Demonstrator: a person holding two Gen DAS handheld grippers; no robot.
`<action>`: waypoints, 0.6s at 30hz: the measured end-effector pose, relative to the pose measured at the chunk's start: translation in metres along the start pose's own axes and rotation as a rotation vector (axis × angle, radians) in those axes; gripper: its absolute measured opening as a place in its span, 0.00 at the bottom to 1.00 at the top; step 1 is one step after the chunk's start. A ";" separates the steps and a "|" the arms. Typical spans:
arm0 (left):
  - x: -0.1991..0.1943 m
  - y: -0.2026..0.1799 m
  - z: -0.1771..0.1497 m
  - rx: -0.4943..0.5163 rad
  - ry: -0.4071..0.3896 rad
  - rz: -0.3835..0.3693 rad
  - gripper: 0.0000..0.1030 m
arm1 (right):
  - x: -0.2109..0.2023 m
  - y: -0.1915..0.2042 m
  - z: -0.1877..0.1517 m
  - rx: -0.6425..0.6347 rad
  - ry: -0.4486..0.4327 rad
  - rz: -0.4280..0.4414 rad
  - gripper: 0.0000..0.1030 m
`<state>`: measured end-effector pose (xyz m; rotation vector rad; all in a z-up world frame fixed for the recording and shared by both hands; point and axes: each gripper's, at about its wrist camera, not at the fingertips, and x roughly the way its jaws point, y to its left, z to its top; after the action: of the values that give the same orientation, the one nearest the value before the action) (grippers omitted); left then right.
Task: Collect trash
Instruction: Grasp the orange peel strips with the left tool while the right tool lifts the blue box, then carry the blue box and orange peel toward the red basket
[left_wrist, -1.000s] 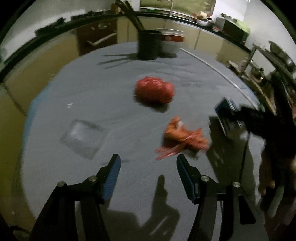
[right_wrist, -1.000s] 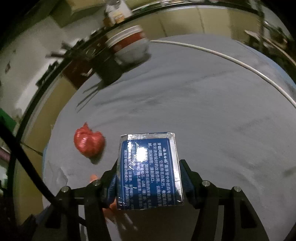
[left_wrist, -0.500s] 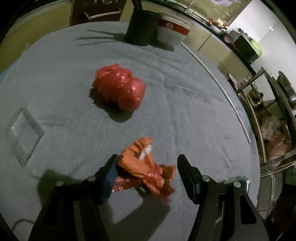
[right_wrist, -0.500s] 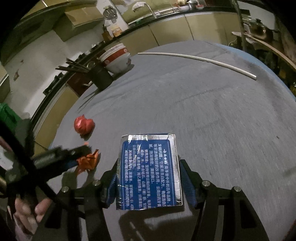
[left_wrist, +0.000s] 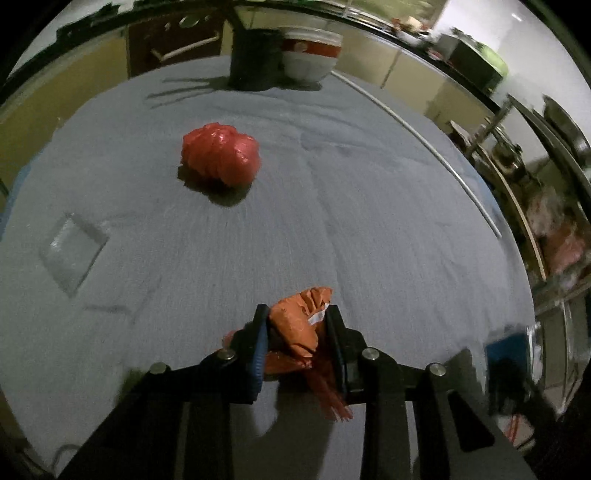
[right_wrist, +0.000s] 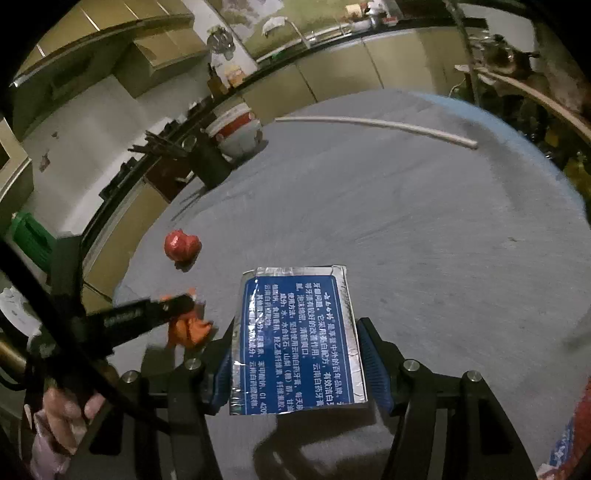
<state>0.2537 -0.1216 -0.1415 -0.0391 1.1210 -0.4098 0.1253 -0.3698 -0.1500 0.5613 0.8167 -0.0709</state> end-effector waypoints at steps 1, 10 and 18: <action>-0.006 -0.001 -0.004 0.012 -0.005 -0.002 0.30 | -0.004 0.000 -0.001 0.002 -0.006 0.002 0.61; -0.073 -0.024 -0.053 0.129 -0.091 -0.001 0.30 | -0.042 0.002 -0.029 0.003 -0.042 0.000 0.61; -0.118 -0.050 -0.089 0.211 -0.170 -0.030 0.30 | -0.080 0.006 -0.060 -0.013 -0.070 -0.004 0.61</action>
<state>0.1170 -0.1125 -0.0664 0.0935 0.9058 -0.5397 0.0313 -0.3470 -0.1235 0.5422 0.7497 -0.0890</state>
